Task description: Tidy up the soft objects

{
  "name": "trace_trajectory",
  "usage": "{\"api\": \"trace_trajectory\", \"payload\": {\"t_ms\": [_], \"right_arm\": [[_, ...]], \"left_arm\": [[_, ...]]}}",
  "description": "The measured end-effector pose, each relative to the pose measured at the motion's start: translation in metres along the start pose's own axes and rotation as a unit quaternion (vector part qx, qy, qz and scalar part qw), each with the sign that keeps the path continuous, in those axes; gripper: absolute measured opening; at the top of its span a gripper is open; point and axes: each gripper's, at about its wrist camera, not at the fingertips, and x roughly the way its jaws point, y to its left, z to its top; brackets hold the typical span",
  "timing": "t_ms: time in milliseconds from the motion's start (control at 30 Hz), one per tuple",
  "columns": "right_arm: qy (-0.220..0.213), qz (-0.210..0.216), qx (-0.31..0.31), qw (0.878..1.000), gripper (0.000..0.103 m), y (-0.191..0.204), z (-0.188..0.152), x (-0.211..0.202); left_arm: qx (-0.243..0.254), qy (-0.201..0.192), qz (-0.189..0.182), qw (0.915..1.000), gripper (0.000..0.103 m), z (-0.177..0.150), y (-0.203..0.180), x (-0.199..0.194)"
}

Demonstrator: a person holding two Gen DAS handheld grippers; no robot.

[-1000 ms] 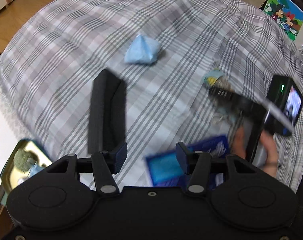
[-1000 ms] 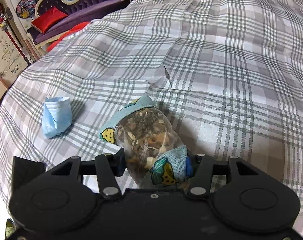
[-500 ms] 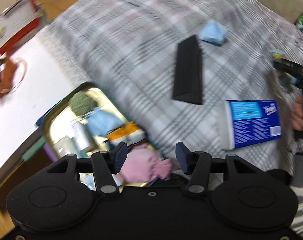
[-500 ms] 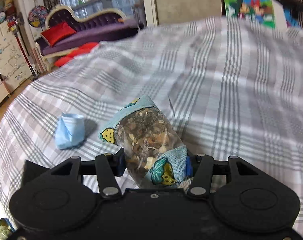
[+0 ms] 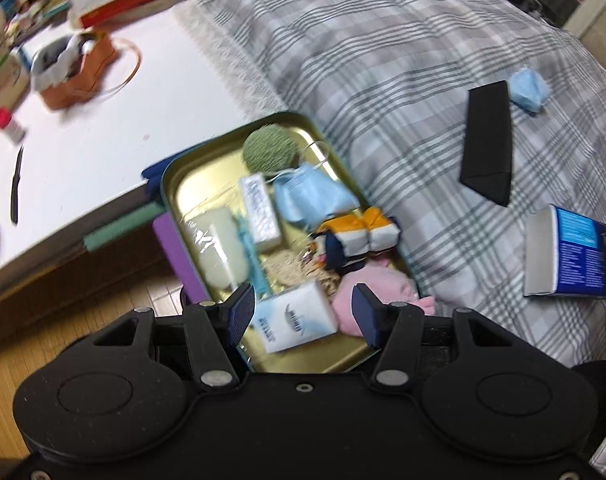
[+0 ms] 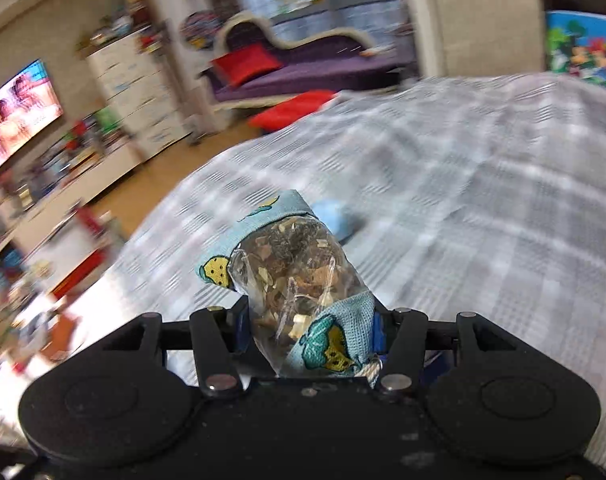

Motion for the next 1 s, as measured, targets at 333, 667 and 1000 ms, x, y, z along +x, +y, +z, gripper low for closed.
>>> {"api": "trace_trajectory", "payload": {"t_ms": [333,667,1000], "right_arm": [[0.119,0.068,-0.054,0.989,0.053,0.078,-0.073,0.02],[0.114,0.041,-0.025,0.992,0.053,0.056,-0.078,0.026],[-0.029,-0.127,0.083,0.988,0.053,-0.035,-0.011,0.028]], "left_arm": [[-0.058,0.022,-0.012,0.998,0.052,-0.005,0.028,0.027],[-0.023,0.008,-0.017,0.9996,0.052,0.011,-0.003,0.025],[0.072,-0.025,-0.034,0.9965,0.065,0.069,-0.117,0.014]]}}
